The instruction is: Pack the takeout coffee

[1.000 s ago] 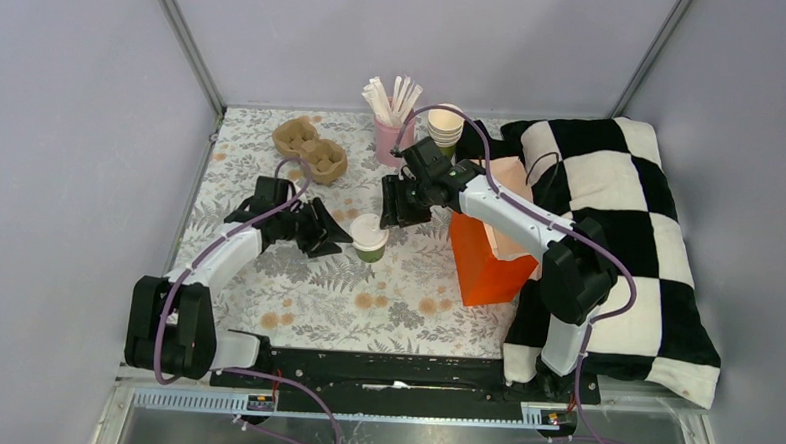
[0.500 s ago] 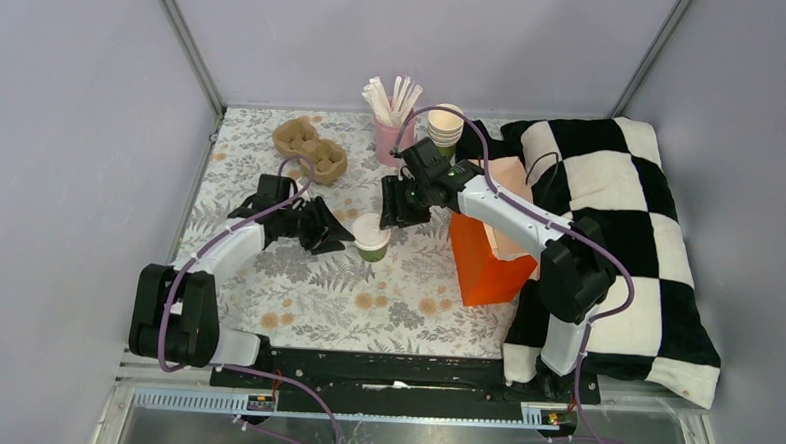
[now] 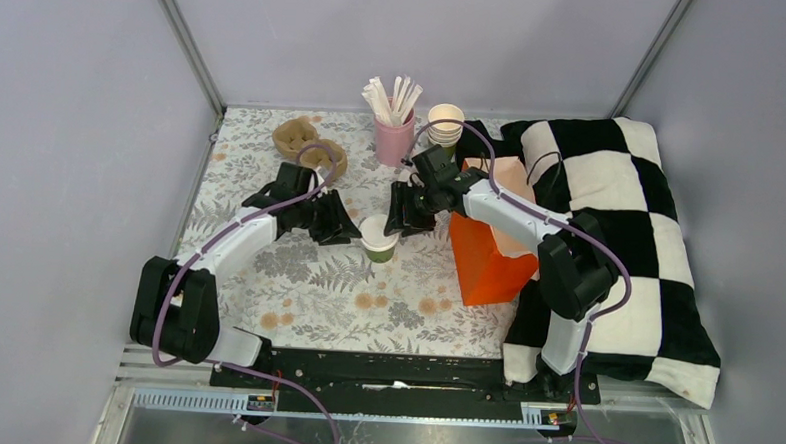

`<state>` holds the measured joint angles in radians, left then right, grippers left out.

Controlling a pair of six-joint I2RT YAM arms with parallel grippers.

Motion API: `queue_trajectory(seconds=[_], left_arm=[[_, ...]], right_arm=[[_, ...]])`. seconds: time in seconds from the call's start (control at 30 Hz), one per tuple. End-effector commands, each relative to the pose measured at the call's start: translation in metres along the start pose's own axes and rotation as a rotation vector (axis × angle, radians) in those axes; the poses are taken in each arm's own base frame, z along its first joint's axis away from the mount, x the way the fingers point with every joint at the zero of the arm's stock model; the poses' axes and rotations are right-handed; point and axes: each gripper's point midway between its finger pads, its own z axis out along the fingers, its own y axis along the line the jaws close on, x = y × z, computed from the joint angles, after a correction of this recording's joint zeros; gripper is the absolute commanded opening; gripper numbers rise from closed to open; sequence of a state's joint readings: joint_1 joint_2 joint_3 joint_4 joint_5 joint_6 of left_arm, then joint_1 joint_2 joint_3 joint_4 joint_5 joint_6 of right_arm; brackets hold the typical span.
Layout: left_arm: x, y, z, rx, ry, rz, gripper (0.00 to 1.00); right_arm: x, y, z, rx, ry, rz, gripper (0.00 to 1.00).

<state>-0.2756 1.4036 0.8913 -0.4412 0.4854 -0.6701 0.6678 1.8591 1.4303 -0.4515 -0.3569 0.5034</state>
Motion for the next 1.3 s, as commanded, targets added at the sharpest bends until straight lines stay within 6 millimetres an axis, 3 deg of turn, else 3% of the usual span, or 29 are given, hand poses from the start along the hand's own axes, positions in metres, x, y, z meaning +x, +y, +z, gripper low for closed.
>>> queue_trajectory(seconds=[0.0,0.27,0.43,0.53,0.77,0.9,1.07,1.27], left_arm=[[0.022,0.066,0.004,-0.293,0.051,0.019,0.39],[-0.017,-0.002,-0.018,-0.117,-0.040,0.044,0.45],[-0.027,-0.021,-0.032,-0.078,-0.087,0.052,0.50],[-0.027,-0.031,-0.039,-0.043,-0.118,0.070,0.61],[-0.028,-0.067,-0.037,-0.062,-0.183,0.204,0.94],[-0.029,-0.076,-0.023,-0.134,-0.195,0.258,0.99],[-0.033,-0.083,-0.008,-0.280,-0.208,0.357,0.99],[-0.030,-0.084,0.000,-0.375,-0.212,0.444,0.99]], right_arm=[[0.000,0.000,-0.005,-0.003,0.008,-0.001,0.55],[-0.021,0.022,-0.044,0.009,-0.033,-0.092,0.58],[-0.016,0.038,-0.060,0.001,-0.016,-0.146,0.61],[-0.021,0.050,-0.077,-0.005,-0.044,-0.170,0.63],[-0.050,0.084,-0.149,-0.011,-0.188,-0.270,0.70],[-0.070,0.101,-0.201,0.008,-0.329,-0.325,0.74],[-0.082,0.099,-0.249,0.074,-0.497,-0.366,0.81],[-0.075,0.080,-0.273,0.135,-0.588,-0.367,0.86]])
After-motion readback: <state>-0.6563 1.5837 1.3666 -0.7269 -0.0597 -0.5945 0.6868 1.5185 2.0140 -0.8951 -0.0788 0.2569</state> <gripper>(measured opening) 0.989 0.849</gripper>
